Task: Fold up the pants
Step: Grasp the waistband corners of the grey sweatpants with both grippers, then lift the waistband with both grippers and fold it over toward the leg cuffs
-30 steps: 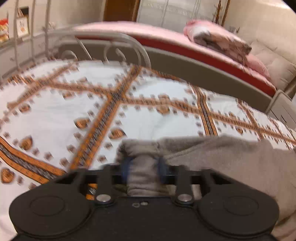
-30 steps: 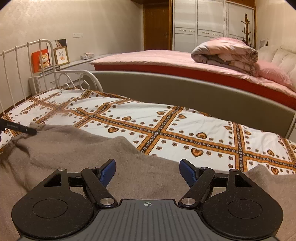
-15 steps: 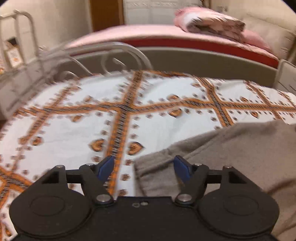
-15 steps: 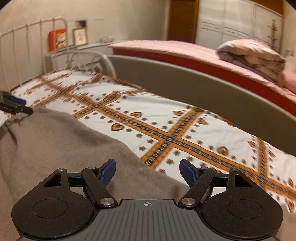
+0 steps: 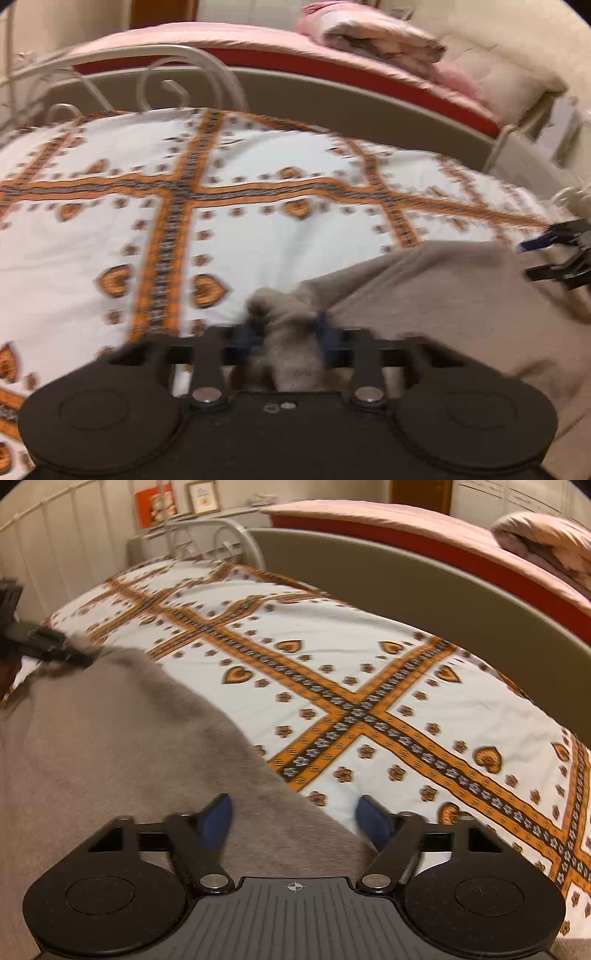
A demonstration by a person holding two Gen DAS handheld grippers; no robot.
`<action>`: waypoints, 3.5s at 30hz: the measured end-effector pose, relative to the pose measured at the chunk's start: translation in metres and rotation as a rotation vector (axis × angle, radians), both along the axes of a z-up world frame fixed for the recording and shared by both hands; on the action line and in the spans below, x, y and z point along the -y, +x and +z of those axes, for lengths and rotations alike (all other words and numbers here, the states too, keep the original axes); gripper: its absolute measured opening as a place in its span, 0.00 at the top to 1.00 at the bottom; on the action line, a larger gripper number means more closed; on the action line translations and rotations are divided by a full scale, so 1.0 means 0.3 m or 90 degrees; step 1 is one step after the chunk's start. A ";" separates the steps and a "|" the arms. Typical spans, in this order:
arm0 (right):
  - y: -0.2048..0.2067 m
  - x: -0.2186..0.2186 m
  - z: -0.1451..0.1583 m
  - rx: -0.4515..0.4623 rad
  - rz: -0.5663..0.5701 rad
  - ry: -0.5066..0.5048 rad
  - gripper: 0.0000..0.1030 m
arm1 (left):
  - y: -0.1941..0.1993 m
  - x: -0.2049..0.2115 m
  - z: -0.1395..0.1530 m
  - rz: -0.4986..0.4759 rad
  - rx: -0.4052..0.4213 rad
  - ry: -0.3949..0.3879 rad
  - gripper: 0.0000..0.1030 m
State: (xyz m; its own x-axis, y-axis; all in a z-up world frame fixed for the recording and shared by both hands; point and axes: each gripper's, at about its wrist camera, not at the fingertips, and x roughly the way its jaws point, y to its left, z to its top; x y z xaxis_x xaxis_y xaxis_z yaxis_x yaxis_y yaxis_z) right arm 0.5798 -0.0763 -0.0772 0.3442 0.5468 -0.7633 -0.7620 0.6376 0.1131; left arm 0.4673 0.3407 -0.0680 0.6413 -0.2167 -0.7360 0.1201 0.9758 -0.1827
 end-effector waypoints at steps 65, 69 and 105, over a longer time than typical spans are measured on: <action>-0.774 0.549 0.058 -0.224 -0.505 0.353 0.51 | -0.900 0.143 0.036 0.389 0.024 -0.390 0.76; -0.704 0.587 0.018 -0.262 -0.510 0.386 0.95 | -0.847 0.137 0.086 0.309 0.061 -0.339 0.80; -1.048 0.643 0.003 -0.222 -0.361 0.292 0.91 | -0.896 0.046 0.009 0.216 0.028 -0.175 0.76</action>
